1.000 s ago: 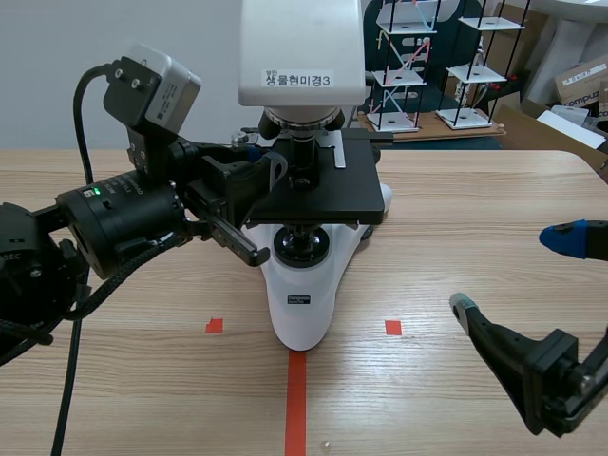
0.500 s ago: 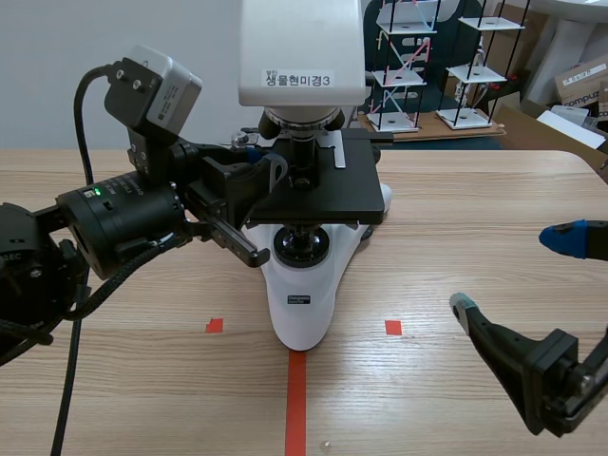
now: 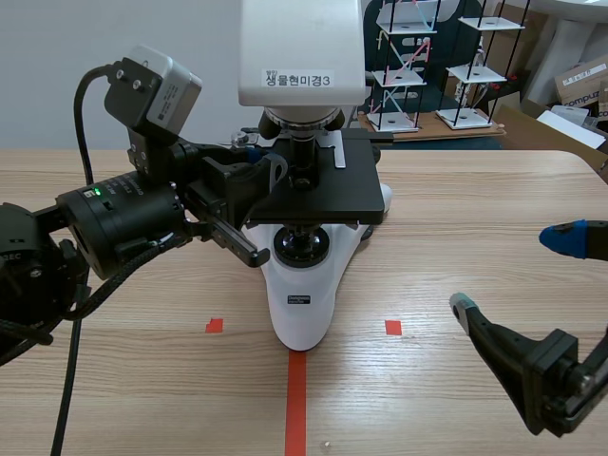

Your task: Point at the objective lens

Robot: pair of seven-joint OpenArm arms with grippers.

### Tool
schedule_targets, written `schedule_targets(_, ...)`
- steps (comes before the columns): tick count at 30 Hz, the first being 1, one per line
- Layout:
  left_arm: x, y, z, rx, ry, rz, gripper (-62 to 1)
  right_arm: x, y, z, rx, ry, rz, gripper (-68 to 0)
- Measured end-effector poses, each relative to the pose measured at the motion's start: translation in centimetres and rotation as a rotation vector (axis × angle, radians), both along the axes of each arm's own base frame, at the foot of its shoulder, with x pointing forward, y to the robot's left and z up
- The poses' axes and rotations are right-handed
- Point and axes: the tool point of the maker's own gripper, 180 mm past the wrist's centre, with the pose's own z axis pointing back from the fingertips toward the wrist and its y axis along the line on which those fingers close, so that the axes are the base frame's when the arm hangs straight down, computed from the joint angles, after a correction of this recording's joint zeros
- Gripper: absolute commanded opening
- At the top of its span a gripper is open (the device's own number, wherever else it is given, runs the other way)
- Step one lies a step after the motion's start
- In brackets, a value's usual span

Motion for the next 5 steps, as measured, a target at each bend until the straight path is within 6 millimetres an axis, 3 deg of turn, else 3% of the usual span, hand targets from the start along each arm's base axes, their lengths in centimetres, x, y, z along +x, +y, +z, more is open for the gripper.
schedule_targets(5,0.0,0.0,0.0,0.0,0.0,0.0,-56.9,0.0,0.0,0.0,0.0,0.0,0.0,0.4)
